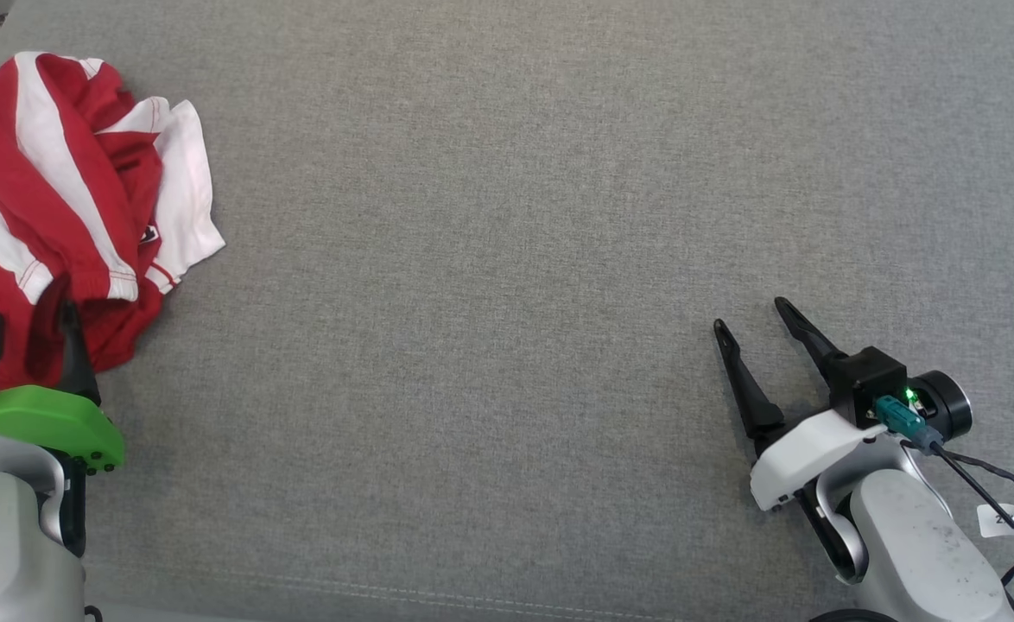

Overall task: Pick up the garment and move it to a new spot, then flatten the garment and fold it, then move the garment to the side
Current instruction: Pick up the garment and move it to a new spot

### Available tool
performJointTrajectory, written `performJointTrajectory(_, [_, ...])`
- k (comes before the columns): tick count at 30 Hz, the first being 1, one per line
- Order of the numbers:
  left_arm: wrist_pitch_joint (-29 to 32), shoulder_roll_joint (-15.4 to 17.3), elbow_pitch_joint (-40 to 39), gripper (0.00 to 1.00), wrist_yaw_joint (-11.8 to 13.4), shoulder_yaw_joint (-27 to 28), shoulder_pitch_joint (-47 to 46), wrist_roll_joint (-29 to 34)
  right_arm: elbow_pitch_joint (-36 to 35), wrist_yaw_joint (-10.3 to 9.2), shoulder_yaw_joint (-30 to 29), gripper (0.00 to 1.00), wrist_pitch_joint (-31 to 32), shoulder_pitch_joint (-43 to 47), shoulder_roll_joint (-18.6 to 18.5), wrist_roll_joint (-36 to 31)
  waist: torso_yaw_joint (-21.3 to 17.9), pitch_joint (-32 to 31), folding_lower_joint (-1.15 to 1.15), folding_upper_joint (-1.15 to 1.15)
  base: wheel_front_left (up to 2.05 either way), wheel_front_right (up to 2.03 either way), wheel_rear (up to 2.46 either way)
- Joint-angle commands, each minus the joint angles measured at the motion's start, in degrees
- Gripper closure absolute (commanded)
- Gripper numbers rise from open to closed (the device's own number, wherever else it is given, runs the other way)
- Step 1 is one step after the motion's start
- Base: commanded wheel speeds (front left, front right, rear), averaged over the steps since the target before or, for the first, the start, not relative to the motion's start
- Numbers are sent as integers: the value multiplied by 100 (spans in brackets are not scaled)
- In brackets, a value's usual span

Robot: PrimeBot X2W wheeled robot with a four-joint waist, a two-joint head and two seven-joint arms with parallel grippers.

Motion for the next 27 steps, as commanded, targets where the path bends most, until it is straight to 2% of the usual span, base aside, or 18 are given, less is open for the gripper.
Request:
performJointTrajectory(1, [2, 20, -9, 0, -11, 55, 14, 12, 7, 0, 17, 0, -20, -25, -23, 18, -34, 46, 0, 0, 0, 0, 0])
performJointTrajectory(5, [2, 1, -45, 0, 100, 264, -79, 51, -11, 0, 56, 0, -20, -127, -57, 14, -116, 130, 0, 0, 0, 0, 0])
performJointTrajectory(6, [2, -1, -50, 4, 148, 333, -102, 49, -6, 0, 51, 0, -20, -127, -62, 18, -140, 144, 0, 0, 0, 0, 0])
performJointTrajectory(7, [2, -5, -57, 67, 180, 397, -117, 63, 1, 0, 45, 0, -19, -124, -70, 24, -158, 153, 0, 0, 0, 0, 0])
performJointTrajectory(8, [2, -7, -69, 100, 201, 458, -134, 63, 9, 0, 32, 0, -19, -123, -76, 32, -173, 158, 0, 0, 0, 0, 0])
performJointTrajectory(14, [2, 51, -238, 100, 174, 799, -249, 76, 48, 0, -19, 0, -20, -41, 5, 104, -242, 38, 0, 0, 0, 0, 0])
performJointTrajectory(19, [1, 86, -1114, 100, 77, 945, -291, 188, 43, 0, -30, 0, -20, 23, 161, 171, -257, -266, 0, 0, 0, 0, 0])
performJointTrajectory(23, [1, -70, -2074, 100, 10, 646, -418, 343, 54, 0, -24, 0, -20, 137, 310, 212, -280, -594, 0, 0, 0, 0, 0])
performJointTrajectory(27, [2, -334, -2982, 100, -11, -65, -544, 330, 41, 0, -22, 0, -19, 233, 435, 296, -402, -840, 0, 0, 0, 0, 0])
